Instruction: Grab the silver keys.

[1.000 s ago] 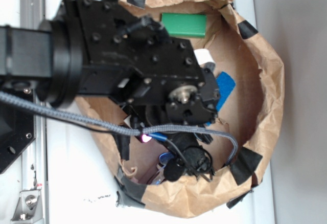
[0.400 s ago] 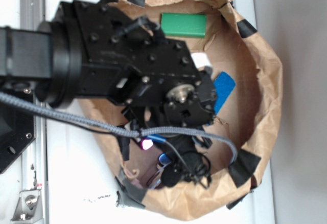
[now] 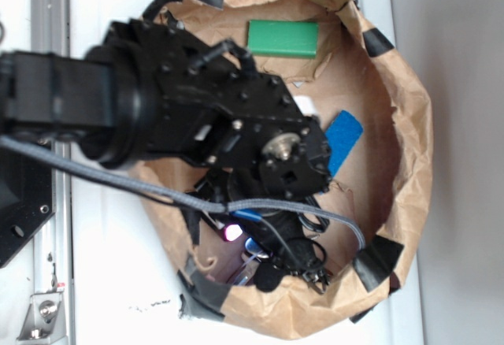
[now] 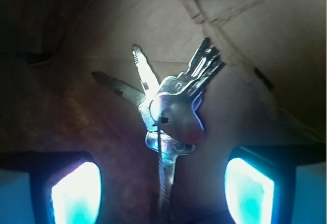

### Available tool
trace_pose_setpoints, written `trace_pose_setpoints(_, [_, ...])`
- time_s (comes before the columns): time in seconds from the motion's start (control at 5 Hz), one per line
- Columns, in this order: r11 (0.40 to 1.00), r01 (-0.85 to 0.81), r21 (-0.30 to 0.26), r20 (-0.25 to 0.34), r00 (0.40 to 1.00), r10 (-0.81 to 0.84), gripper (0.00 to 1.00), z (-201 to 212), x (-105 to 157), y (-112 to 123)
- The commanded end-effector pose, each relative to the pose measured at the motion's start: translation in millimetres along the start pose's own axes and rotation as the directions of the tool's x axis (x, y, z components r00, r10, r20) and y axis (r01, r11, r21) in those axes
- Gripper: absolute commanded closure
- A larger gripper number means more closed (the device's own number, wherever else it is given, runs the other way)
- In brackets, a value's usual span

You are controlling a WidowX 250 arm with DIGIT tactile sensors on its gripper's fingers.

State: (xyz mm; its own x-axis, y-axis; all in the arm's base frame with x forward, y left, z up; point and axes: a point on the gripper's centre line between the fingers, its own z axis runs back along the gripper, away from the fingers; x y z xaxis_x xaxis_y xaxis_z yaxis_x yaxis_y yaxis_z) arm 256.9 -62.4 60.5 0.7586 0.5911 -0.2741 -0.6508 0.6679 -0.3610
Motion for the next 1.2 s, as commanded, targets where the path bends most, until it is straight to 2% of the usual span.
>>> trace_pose_setpoints(0.0, [0.998, 0.069, 0.0, 0.023, 0.997, -0.069, 0.0, -5.7, -3.3, -11.6])
trace_pose_setpoints(0.2, [0.999, 0.045, 0.021, 0.019, 0.999, -0.046, 0.55, -8.3, -6.0, -10.9])
trace_pose_setpoints(0.4, [0.998, 0.05, 0.027, 0.021, 0.998, -0.051, 1.0, -7.9, -4.4, -13.3])
trace_pose_setpoints(0.6, [0.999, 0.035, 0.036, 0.01, 0.999, -0.035, 1.0, -6.5, -2.7, -14.1])
trace_pose_setpoints(1.0, [0.999, 0.027, 0.027, 0.039, 0.999, -0.028, 1.0, -4.2, 0.9, -14.6])
